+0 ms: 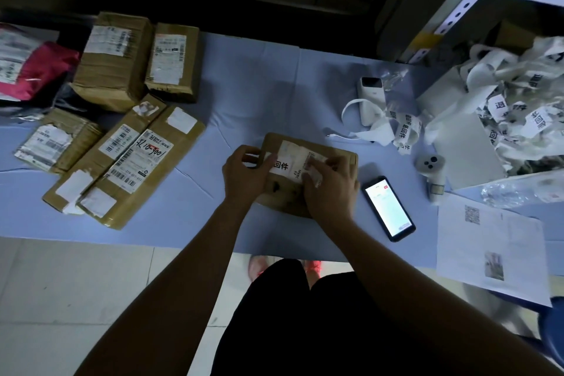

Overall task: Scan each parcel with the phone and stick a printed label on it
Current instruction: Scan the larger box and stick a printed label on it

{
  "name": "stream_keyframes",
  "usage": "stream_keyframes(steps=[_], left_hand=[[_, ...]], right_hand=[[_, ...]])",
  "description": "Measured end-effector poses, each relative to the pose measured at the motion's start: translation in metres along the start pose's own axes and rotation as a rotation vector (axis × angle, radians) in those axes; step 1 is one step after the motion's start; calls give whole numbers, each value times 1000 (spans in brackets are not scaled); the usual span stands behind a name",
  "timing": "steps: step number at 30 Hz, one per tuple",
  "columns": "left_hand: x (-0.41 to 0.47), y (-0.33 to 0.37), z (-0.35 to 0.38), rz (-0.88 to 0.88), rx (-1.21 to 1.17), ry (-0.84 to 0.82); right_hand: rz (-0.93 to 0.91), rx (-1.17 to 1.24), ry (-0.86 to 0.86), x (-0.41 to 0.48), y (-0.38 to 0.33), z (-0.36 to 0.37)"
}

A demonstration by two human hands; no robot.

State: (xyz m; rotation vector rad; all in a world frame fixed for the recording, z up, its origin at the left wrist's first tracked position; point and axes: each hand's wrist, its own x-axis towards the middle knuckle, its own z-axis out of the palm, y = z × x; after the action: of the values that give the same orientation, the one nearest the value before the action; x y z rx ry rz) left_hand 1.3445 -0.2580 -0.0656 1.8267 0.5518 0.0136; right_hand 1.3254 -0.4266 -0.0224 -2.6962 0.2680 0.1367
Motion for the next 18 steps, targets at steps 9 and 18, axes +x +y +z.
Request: stream_keyframes(steps=[9, 18], left_hand=[[-32, -12, -1, -141, -244, -231], [-125, 27, -56, 26, -339, -63]], right_hand=[[351, 406, -143, -9, 55, -17], [29, 573, -298, -17, 29, -50]])
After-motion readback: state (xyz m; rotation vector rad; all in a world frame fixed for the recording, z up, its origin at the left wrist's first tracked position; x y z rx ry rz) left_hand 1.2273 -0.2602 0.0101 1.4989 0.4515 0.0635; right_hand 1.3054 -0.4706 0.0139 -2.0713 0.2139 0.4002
